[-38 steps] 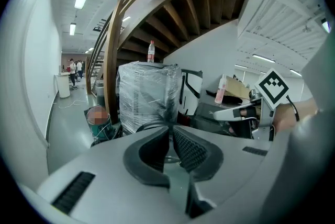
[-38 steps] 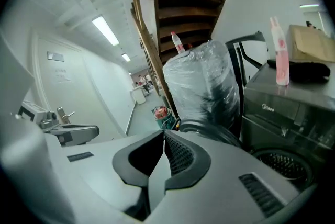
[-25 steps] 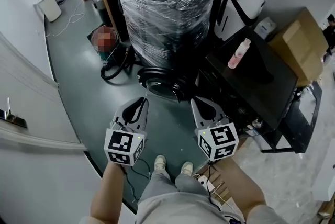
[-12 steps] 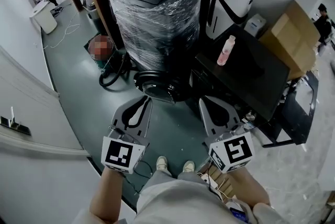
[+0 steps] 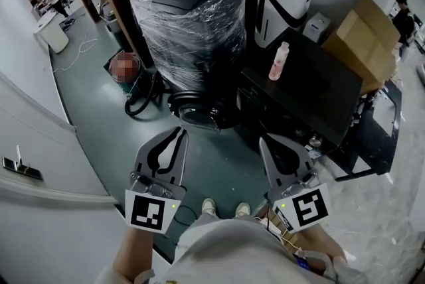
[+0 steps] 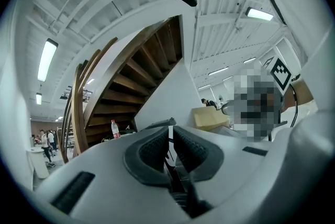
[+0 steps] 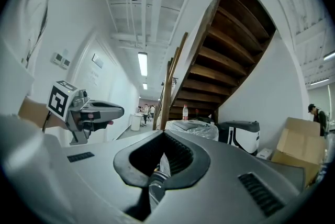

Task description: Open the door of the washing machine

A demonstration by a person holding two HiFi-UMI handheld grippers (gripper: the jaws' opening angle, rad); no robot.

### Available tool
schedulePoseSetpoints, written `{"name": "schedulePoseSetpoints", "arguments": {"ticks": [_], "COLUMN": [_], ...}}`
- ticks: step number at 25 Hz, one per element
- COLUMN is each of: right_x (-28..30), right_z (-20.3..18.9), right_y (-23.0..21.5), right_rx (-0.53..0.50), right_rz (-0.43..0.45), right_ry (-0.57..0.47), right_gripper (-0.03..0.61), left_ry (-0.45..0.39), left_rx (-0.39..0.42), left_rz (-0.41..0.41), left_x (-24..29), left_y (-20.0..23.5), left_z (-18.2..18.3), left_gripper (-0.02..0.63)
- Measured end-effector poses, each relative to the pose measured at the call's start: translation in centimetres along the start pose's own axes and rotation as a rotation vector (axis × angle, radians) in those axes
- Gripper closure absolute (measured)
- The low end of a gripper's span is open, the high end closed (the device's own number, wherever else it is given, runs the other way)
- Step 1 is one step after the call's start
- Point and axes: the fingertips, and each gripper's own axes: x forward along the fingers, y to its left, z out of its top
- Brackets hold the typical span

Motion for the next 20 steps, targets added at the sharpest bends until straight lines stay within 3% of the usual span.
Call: {"name": "schedulePoseSetpoints", "arguments": {"ticks": [6, 11, 20], "right_x": [-0.7, -0.9, -0.7], "right_z": [0.5, 0.7, 1.2], "right_y": [-0.5, -1.3, -2.3], "right_rx": [0.003, -0.007, -0.002], "right_rz": [-0.019, -0.029, -0.031], "right_ry": [-0.002, -0.004, -0.010], "right_gripper": [0.551, 0.551, 0.551], "left_ry": [0.006, 0.012, 0.019], "left_rx": [-0.036, -0.008, -0.033], "left_rz": [-0.022, -0.023, -0.004], "left_x": [0.4, 0.9, 1.4], "left_y": [-1.1, -1.1, -1.4], "left_z": [-0.2, -0.3, 0.2], "left_gripper": [0.573, 0.572, 0.574]}}
